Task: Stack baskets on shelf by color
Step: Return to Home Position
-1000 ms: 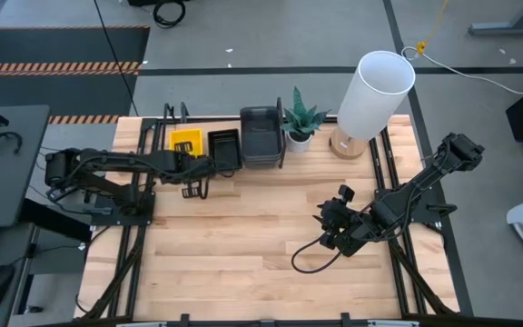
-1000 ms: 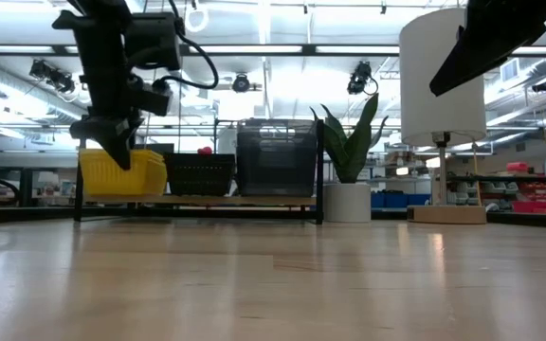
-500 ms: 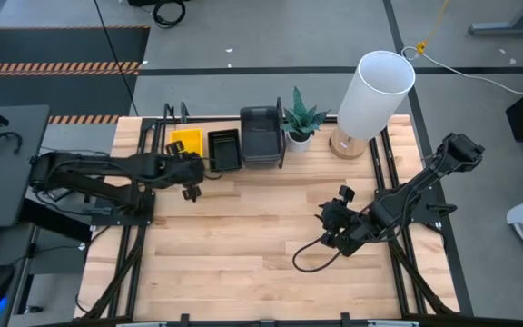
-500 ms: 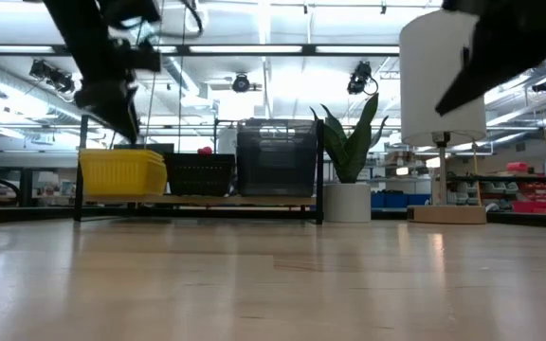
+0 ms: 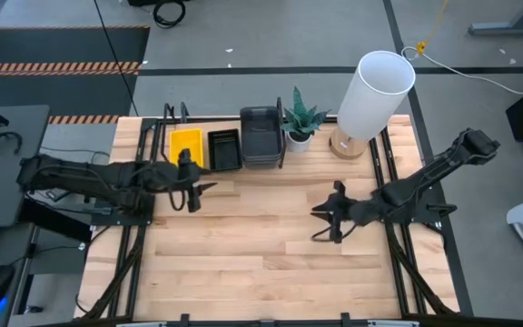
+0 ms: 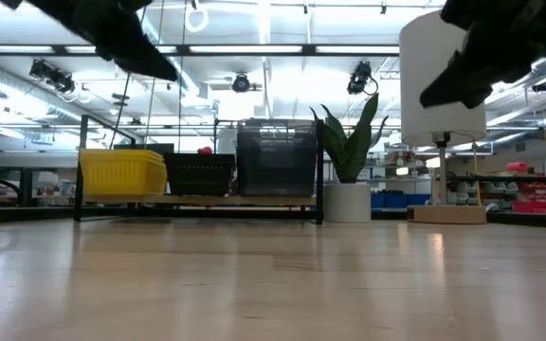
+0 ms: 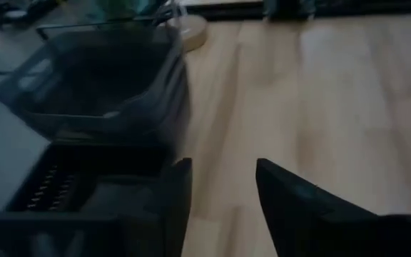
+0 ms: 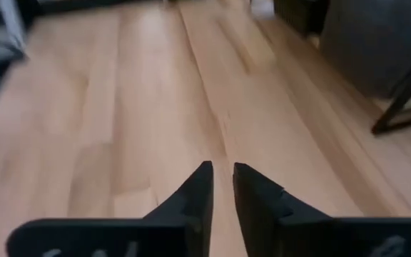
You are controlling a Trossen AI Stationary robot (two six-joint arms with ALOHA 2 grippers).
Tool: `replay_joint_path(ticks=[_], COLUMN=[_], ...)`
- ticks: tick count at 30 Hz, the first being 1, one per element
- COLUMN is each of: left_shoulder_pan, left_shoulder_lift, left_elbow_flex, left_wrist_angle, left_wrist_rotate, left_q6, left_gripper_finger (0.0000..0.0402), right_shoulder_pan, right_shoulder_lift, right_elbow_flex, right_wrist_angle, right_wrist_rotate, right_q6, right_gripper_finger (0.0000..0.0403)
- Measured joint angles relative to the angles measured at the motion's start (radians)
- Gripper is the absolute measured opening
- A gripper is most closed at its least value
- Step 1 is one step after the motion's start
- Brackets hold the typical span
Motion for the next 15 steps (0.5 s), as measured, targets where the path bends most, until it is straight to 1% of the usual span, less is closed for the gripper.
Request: replay_joint_path(ticks=[3,9,11,15], left_shoulder_pan=[-0.004,-0.004,-0.004,-0.003], left_shoulder_lift=[-0.049,-0.172,-0.208,-0.287], left_elbow_flex=[-0.083,-0.233,-0.271,-0.334], left_wrist_angle=[0.094,0.258,0.325,0.395], left_wrist_rotate=[0.037,0.054,0.053,0.053], left_q6=[-0.005,-0.026,-0.026,-0.026], left_gripper_finger=[0.015,0.0121,0.0112,0.0092], right_shoulder_pan=[-0.018,-0.053,-0.064,-0.079], right_shoulder_lift=[-0.1,-0.265,-0.317,-0.398], right_elbow_flex=[-0.073,-0.191,-0.224,-0.279], right_wrist_angle=[0.09,0.212,0.217,0.224], right_wrist_rotate=[-0.015,-0.041,-0.042,-0.046], right_q6=[-0.051,-0.097,-0.099,-0.097], right_gripper_finger=[0.0048,0.0031,0.0028,0.0026])
